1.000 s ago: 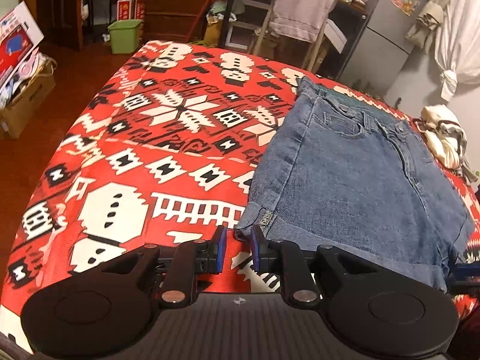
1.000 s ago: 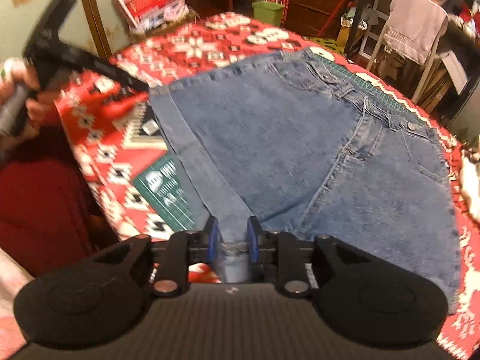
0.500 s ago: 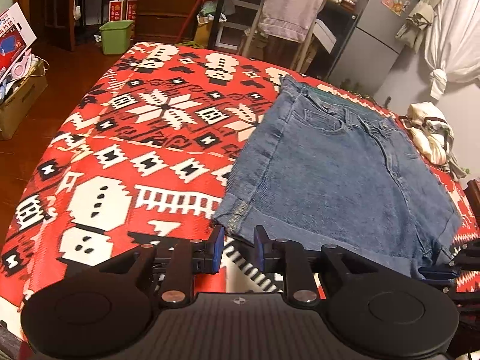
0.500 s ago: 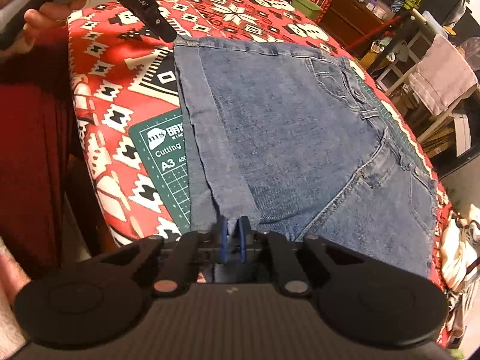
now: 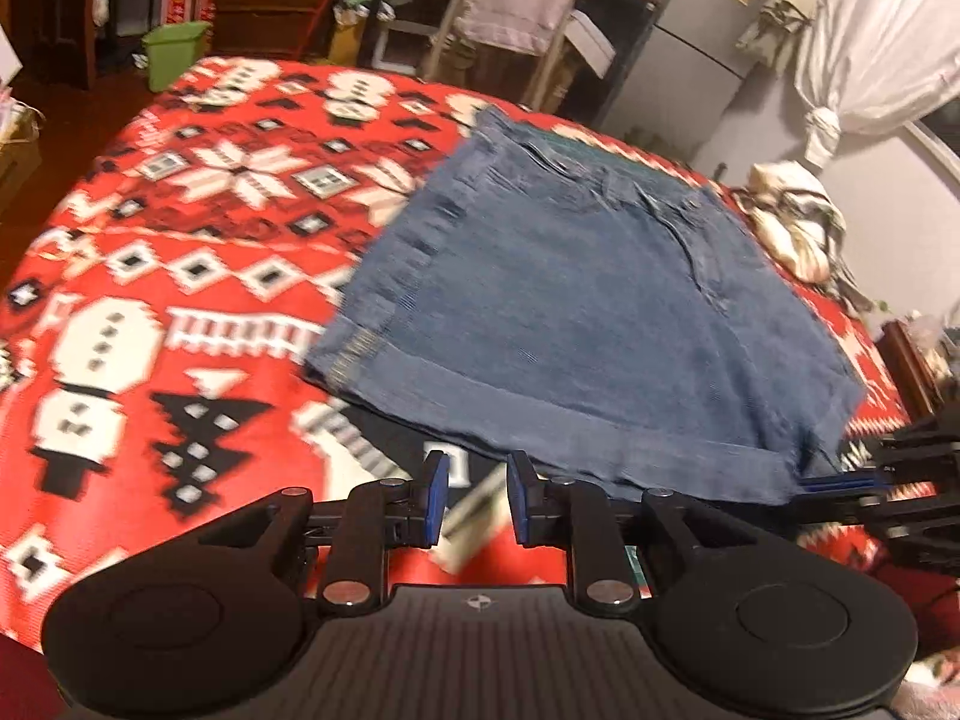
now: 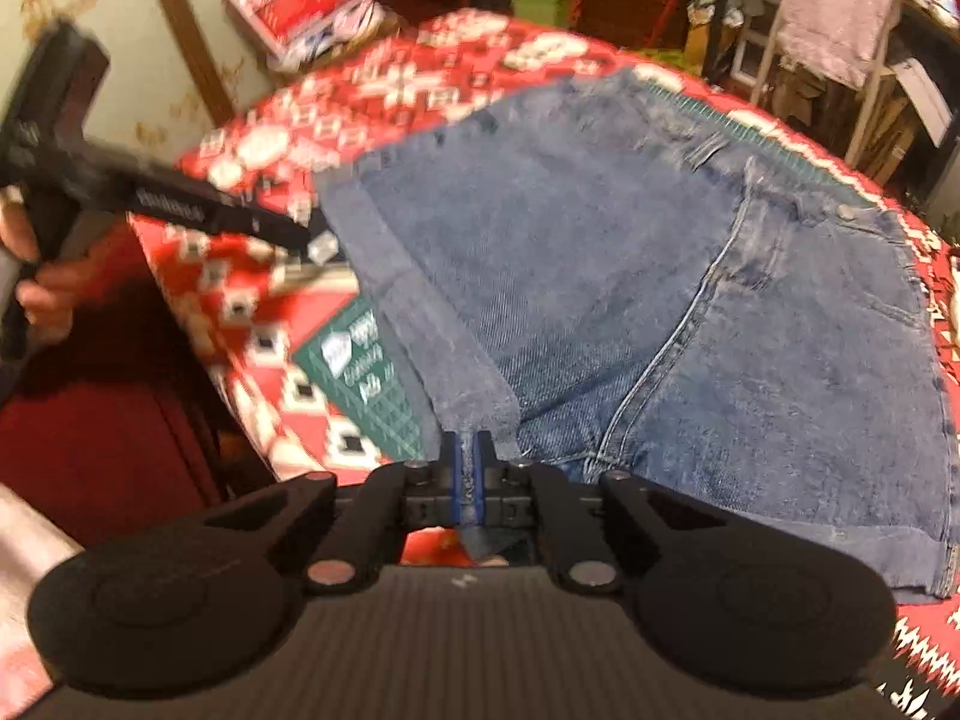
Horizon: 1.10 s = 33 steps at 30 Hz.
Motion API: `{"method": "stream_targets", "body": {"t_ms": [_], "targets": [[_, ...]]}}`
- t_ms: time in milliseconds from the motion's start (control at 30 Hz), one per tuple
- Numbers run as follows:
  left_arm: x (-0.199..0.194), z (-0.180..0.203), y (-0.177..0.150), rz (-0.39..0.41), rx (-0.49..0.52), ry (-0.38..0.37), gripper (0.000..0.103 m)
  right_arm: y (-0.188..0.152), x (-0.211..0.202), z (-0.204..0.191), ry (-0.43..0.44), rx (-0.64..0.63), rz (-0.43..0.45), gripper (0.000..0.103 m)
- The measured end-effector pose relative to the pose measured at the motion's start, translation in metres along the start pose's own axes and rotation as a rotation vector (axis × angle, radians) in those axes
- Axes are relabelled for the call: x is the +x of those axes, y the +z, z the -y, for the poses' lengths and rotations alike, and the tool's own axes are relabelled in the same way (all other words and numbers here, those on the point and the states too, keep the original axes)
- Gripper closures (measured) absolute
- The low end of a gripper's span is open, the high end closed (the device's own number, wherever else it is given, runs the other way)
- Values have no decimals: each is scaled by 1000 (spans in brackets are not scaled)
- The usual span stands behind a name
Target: Fold clothes
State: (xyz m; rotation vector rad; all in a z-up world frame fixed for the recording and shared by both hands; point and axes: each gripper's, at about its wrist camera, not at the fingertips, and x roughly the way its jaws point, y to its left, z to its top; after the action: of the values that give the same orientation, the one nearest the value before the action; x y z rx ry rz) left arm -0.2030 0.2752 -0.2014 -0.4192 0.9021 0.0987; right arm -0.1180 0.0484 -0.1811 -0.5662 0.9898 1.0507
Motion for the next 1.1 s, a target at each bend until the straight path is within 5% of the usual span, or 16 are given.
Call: {"method": "stream_targets", "body": {"t_ms": [467,867,1100], "targets": [[10,16,-7,-34,-14,-68,83,4,-10,5,106,75,31,100],[15,28,-3,-40,-12,-96,83,-13,5,1,140,43,-46,103],[20,53,2,-41,39,-123,83,-29,-38,30,84,218,110,97]]}}
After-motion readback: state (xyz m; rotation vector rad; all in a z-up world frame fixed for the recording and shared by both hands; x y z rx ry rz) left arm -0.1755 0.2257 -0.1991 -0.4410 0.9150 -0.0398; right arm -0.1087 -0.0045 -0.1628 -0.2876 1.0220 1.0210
